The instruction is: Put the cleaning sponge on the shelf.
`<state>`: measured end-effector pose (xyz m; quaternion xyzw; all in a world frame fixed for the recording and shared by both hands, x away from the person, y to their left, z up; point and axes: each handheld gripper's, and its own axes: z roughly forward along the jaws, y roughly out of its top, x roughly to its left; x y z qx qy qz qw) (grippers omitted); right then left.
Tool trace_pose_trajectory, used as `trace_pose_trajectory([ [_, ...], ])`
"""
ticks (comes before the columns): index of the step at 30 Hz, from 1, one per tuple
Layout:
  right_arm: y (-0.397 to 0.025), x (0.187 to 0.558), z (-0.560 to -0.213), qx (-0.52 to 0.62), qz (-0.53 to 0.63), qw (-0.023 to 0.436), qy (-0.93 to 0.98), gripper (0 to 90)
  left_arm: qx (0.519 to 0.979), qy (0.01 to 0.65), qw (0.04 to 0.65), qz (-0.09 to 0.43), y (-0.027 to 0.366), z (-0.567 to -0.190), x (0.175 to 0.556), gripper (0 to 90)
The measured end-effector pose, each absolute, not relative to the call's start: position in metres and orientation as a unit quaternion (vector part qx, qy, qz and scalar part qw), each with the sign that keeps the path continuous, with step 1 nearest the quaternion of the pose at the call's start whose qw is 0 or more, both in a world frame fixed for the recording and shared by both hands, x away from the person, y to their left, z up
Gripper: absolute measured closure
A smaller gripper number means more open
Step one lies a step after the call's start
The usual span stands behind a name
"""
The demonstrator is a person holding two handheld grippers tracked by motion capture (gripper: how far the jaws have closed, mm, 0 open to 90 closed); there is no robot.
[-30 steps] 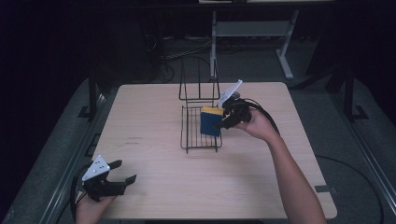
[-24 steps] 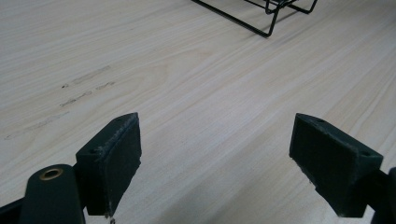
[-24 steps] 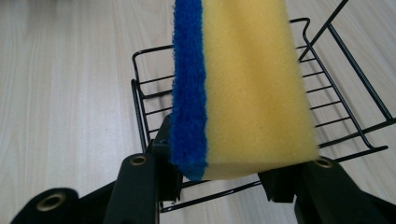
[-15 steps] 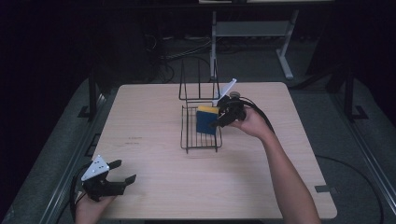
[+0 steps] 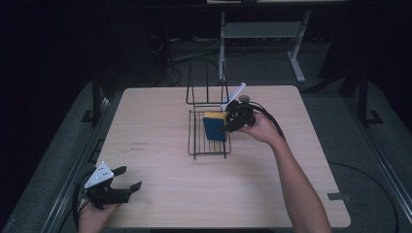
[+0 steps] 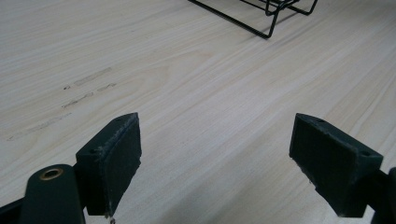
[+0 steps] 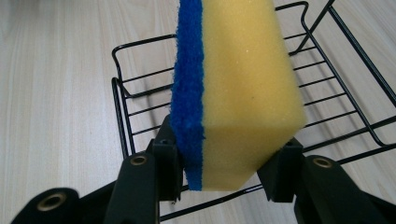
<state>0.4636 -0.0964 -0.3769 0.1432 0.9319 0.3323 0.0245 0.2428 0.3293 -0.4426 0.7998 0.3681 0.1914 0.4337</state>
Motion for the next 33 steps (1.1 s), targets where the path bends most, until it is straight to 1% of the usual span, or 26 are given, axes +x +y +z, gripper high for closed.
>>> trace_pose_trajectory([
  [16, -0.102, 0.465, -0.382, 0.148, 0.343, 0.016, 0.928, 55.7, 0.800, 0.367, 0.434, 0.192, 0.329, -0.443, 0.243, 16.3],
  [24, -0.107, 0.463, -0.389, 0.150, 0.331, 0.015, 0.932, 53.7, 0.800, 0.368, 0.434, 0.191, 0.328, -0.443, 0.243, 16.3],
  [31, -0.110, 0.463, -0.387, 0.155, 0.332, 0.016, 0.930, 45.7, 0.801, 0.367, 0.434, 0.190, 0.328, -0.443, 0.244, 16.2],
  [33, -0.110, 0.462, -0.387, 0.156, 0.331, 0.016, 0.931, 44.9, 0.802, 0.366, 0.432, 0.190, 0.328, -0.443, 0.244, 16.2],
])
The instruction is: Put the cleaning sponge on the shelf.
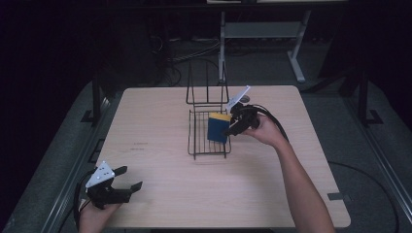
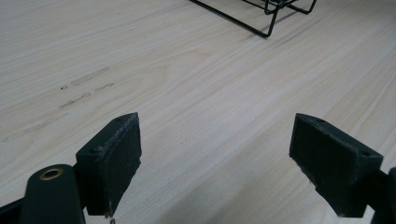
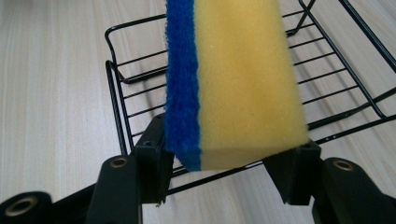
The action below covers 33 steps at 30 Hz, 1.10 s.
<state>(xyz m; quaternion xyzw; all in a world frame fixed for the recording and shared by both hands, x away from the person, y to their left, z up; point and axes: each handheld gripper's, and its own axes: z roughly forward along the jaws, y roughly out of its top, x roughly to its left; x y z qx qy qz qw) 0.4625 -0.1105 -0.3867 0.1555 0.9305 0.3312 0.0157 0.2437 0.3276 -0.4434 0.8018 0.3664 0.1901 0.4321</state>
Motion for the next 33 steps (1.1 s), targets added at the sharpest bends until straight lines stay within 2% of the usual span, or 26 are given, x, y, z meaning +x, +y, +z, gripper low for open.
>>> trace_pose_trajectory([
  [17, -0.117, 0.458, -0.379, 0.162, 0.334, 0.012, 0.928, 35.9, 0.802, 0.366, 0.432, 0.191, 0.327, -0.443, 0.244, 16.3],
  [33, -0.130, 0.452, -0.376, 0.170, 0.328, 0.021, 0.929, 31.2, 0.803, 0.365, 0.432, 0.190, 0.326, -0.444, 0.244, 16.3],
])
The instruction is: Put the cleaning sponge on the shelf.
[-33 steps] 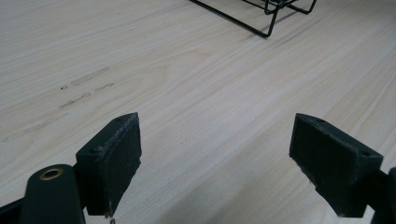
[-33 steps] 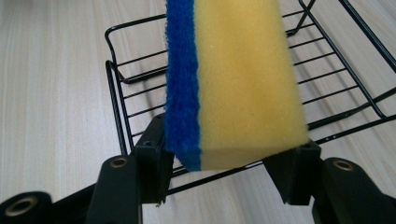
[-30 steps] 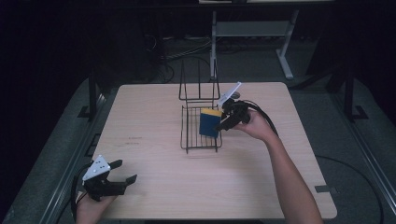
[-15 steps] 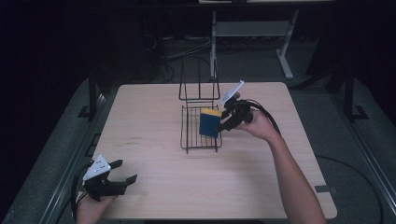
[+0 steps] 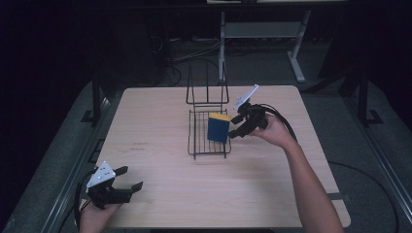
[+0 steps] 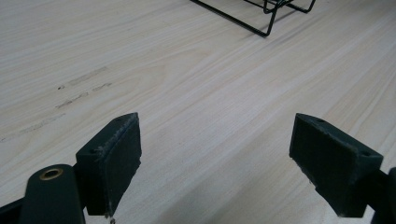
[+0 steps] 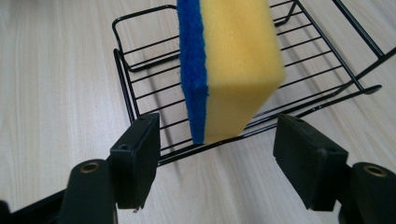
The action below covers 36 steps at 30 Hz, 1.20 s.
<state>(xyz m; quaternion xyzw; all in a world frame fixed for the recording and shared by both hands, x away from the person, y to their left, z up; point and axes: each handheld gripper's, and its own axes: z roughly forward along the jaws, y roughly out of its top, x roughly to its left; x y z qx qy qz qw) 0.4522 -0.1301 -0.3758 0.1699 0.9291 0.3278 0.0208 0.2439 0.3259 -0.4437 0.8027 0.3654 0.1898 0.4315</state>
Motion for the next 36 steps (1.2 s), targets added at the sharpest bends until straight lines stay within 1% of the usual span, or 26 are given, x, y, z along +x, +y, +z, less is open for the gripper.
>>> trace_pose_trajectory([
  [22, -0.156, 0.436, -0.374, 0.191, 0.324, 0.028, 0.926, 29.3, 0.803, 0.366, 0.430, 0.190, 0.324, -0.444, 0.244, 16.2],
  [36, -0.168, 0.428, -0.379, 0.196, 0.320, 0.030, 0.926, 28.4, 0.806, 0.363, 0.429, 0.188, 0.322, -0.444, 0.245, 16.3],
])
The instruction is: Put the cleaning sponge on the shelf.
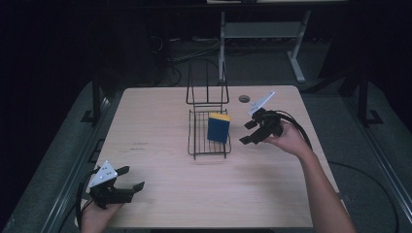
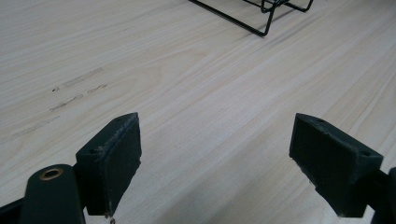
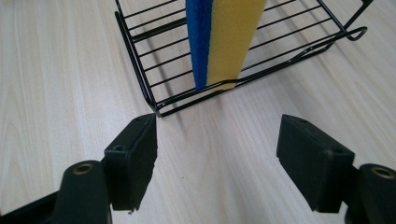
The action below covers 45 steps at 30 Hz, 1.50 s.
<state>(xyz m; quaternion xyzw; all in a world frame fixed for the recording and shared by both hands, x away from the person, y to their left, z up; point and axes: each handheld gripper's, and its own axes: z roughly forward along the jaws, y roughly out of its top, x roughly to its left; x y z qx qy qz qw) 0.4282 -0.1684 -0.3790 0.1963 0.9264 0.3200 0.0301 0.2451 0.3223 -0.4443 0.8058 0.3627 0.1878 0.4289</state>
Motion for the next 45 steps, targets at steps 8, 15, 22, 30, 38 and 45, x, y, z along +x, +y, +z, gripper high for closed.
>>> trace_pose_trajectory([
  [8, -0.175, 0.424, -0.381, 0.204, 0.319, 0.031, 0.925, 27.6, 0.805, 0.365, 0.430, 0.185, 0.322, -0.445, 0.246, 16.3],
  [15, -0.182, 0.421, -0.382, 0.210, 0.314, 0.029, 0.925, 26.7, 0.805, 0.364, 0.429, 0.185, 0.321, -0.445, 0.246, 16.2],
  [22, -0.186, 0.416, -0.378, 0.209, 0.313, 0.034, 0.926, 26.5, 0.805, 0.364, 0.431, 0.186, 0.320, -0.445, 0.246, 16.3],
  [30, -0.190, 0.412, -0.375, 0.209, 0.312, 0.037, 0.926, 26.3, 0.805, 0.363, 0.430, 0.186, 0.320, -0.445, 0.246, 16.3],
  [38, -0.197, 0.406, -0.376, 0.218, 0.312, 0.037, 0.924, 25.7, 0.807, 0.362, 0.428, 0.186, 0.319, -0.445, 0.246, 16.2],
  [45, -0.204, 0.400, -0.380, 0.223, 0.310, 0.037, 0.923, 25.7, 0.807, 0.362, 0.429, 0.187, 0.318, -0.445, 0.247, 16.2],
])
